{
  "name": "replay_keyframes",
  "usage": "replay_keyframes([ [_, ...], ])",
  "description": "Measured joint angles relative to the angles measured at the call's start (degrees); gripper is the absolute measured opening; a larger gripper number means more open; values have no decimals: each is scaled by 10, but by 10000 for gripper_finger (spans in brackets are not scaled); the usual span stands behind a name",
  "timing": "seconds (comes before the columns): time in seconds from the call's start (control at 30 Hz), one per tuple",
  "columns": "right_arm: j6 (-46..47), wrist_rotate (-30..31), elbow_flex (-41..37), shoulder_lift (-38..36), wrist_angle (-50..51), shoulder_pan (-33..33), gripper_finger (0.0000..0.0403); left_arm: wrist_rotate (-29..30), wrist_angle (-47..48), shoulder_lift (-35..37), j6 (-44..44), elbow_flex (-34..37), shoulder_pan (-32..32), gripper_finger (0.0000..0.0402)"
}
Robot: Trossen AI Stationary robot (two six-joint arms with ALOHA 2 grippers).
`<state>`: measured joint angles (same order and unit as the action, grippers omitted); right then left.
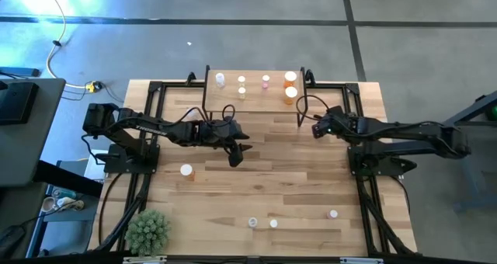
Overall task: Pick and place medicine bottles onto shelf by color
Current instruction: Put the top pink pill bottle on the shelf aligned with the pink pill bottle
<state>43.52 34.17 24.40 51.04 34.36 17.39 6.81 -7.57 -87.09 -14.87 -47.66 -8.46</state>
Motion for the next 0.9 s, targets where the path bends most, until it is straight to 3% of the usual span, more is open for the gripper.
replay_keyframes([
  [0.73, 27, 23, 0, 122, -62, 16, 275, -2, 0, 0, 0, 0, 0, 184],
  [0.9, 26, 15, 0, 131, -65, 31, 253, -2, 0, 0, 0, 0, 0, 184],
])
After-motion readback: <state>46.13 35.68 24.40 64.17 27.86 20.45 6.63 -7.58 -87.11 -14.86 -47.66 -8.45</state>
